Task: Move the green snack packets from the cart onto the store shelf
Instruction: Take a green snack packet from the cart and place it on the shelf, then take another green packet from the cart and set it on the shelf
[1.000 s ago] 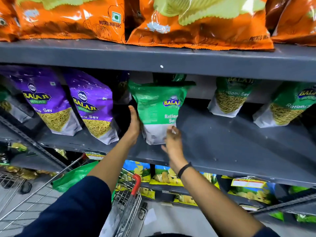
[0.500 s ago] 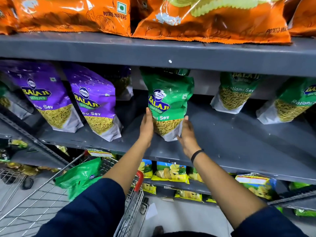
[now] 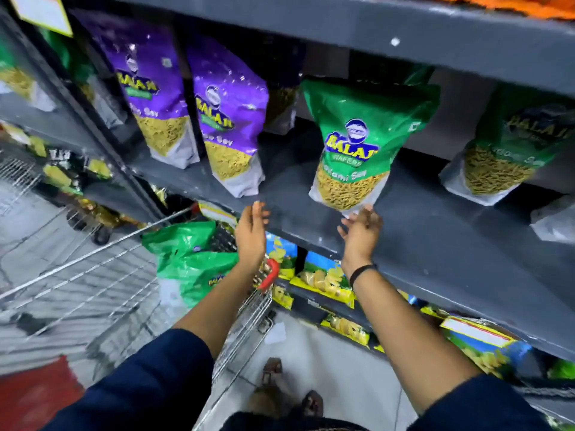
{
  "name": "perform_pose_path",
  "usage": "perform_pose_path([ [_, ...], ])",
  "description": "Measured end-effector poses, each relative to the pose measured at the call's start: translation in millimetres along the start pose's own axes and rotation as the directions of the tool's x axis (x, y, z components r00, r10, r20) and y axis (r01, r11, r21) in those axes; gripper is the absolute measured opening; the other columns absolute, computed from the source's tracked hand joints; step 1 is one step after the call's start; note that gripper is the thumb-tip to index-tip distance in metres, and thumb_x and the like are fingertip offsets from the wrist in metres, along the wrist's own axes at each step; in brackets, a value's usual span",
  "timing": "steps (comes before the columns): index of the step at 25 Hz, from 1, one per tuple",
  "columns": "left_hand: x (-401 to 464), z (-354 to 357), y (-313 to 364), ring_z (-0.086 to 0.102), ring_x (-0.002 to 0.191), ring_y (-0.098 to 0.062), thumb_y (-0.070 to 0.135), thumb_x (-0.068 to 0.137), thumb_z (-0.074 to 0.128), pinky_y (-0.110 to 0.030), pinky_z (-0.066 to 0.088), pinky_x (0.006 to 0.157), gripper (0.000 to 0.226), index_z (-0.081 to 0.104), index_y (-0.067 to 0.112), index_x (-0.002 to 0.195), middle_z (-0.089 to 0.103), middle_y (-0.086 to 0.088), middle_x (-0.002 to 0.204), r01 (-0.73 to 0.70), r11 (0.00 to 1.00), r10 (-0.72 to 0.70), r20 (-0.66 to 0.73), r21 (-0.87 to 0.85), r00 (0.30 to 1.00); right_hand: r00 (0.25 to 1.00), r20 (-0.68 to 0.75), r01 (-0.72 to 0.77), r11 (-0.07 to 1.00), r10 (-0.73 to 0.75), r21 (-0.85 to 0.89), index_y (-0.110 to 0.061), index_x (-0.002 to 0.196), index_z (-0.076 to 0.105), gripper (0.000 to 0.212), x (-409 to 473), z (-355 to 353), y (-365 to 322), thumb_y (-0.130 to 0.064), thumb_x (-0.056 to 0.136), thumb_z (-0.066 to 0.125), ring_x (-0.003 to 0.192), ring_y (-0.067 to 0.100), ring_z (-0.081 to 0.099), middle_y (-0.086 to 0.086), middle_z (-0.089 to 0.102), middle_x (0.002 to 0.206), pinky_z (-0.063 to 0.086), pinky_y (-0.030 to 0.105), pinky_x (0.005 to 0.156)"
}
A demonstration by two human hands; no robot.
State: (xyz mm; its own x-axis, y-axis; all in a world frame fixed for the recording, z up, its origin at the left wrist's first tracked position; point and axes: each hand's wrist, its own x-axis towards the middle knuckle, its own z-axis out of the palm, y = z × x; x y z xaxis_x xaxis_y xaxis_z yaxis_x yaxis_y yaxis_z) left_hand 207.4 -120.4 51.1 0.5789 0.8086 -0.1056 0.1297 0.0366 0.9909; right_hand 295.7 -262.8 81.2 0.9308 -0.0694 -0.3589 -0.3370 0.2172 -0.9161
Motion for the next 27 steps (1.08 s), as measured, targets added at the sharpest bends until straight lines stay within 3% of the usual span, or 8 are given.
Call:
perform_pose_path([
  [5, -21.3, -114.7, -71.1, 0.06, 0.083, -0.026, 0.038, 0.09, 0.038, -0.028, 0.052, 0.068, 0.028, 0.057, 0.017, 0.09, 0.065, -0.02, 0.091, 0.167, 0.983, -0.142, -0.264, 0.073, 0.954, 0.899, 0.425, 0.015, 0.965, 0.102, -0.263, -0.025, 0.079, 0.05, 0.018, -49.9, 41.6, 57.6, -0.021, 0.095, 0.043, 0.048, -0.001, 0.056, -0.002, 0.052, 0.071, 0.044, 0.016, 0.046],
  [8, -17.6, -207.8, -153.3, 0.064, 0.092, -0.035, 0.047, 0.077, 0.039, -0.05, 0.053, 0.086, 0.034, 0.056, 0.018, 0.084, 0.068, -0.025, 0.098, 0.366, 0.923, -0.297, -0.384, 0.118, 0.874, 0.77, 0.589, 0.134, 0.84, 0.246, -0.526, -0.025, 0.079, 0.054, 0.017, -79.3, 82.3, 111.9, -0.016, 0.092, 0.047, 0.06, 0.007, 0.053, -0.004, 0.054, 0.07, 0.043, 0.02, 0.053],
  [11, -13.1, -251.9, -205.6, 0.064, 0.082, -0.039, 0.052, 0.069, 0.043, -0.055, 0.053, 0.078, 0.044, 0.058, 0.012, 0.08, 0.067, -0.028, 0.09, 0.586, 0.776, -0.497, -0.346, 0.232, 0.796, 0.709, 0.577, 0.202, 0.668, 0.404, -0.716, -0.014, 0.079, 0.062, 0.016, -83.7, 114.7, 161.4, -0.012, 0.089, 0.05, 0.055, 0.008, 0.045, -0.005, 0.048, 0.058, 0.037, 0.021, 0.055],
  [14, -5.1, -251.4, -211.9, 0.061, 0.078, -0.049, 0.027, 0.073, 0.059, -0.051, 0.045, 0.064, 0.026, 0.062, 0.003, 0.084, 0.064, -0.038, 0.088, 0.648, 0.69, -0.632, -0.168, 0.322, 0.757, 0.709, 0.484, 0.131, 0.578, 0.514, -0.805, 0.005, 0.094, 0.063, 0.017, -79.5, 132.4, 211.6, -0.007, 0.09, 0.05, 0.071, 0.01, 0.056, 0.001, 0.06, 0.068, 0.045, 0.026, 0.069],
  [18, 36.1, -235.8, -238.0, 0.059, 0.098, -0.032, 0.014, 0.072, 0.072, -0.034, 0.049, 0.073, 0.055, 0.046, -0.001, 0.118, 0.062, -0.02, 0.11, 0.62, 0.735, -0.649, 0.021, 0.273, 0.76, 0.704, 0.372, -0.103, 0.605, 0.605, -0.79, -0.001, 0.123, 0.052, 0.035, -64.7, 160.0, 270.3, -0.008, 0.089, 0.053, 0.111, 0.017, 0.062, 0.023, 0.054, 0.134, 0.046, 0.025, 0.079],
  [20, 49.7, -223.5, -249.5, 0.054, 0.099, -0.027, 0.007, 0.076, 0.068, -0.037, 0.052, 0.082, 0.058, 0.037, -0.002, 0.124, 0.056, -0.024, 0.121, 0.633, 0.748, -0.655, 0.071, 0.201, 0.752, 0.628, 0.31, -0.247, 0.56, 0.714, -0.791, -0.006, 0.121, 0.054, 0.033, -59.1, 167.6, 279.4, -0.016, 0.09, 0.053, 0.108, 0.023, 0.059, 0.01, 0.057, 0.128, 0.049, 0.021, 0.079],
  [23, 54.8, -218.2, -260.8, 0.056, 0.111, -0.031, 0.034, 0.068, 0.061, -0.048, 0.046, 0.101, 0.066, 0.041, 0.007, 0.125, 0.055, -0.023, 0.127, 0.585, 0.765, -0.618, 0.047, 0.27, 0.785, 0.587, 0.281, -0.312, 0.532, 0.759, -0.787, -0.017, 0.105, 0.06, 0.02, -61.1, 173.9, 289.6, -0.023, 0.087, 0.059, 0.106, 0.018, 0.052, -0.001, 0.057, 0.11, 0.04, 0.023, 0.074],
  [27, 34.8, -228.4, -245.8, 0.059, 0.096, -0.028, 0.008, 0.084, 0.055, -0.046, 0.053, 0.087, 0.043, 0.042, 0.001, 0.125, 0.06, -0.025, 0.119, 0.581, 0.78, -0.596, -0.007, 0.233, 0.803, 0.613, 0.387, -0.219, 0.619, 0.689, -0.754, -0.017, 0.14, 0.037, 0.101, -68.7, 155.9, 288.1, -0.052, 0.056, 0.08, 0.131, 0.015, 0.042, -0.002, 0.046, 0.143, 0.029, 0.037, 0.109],
])
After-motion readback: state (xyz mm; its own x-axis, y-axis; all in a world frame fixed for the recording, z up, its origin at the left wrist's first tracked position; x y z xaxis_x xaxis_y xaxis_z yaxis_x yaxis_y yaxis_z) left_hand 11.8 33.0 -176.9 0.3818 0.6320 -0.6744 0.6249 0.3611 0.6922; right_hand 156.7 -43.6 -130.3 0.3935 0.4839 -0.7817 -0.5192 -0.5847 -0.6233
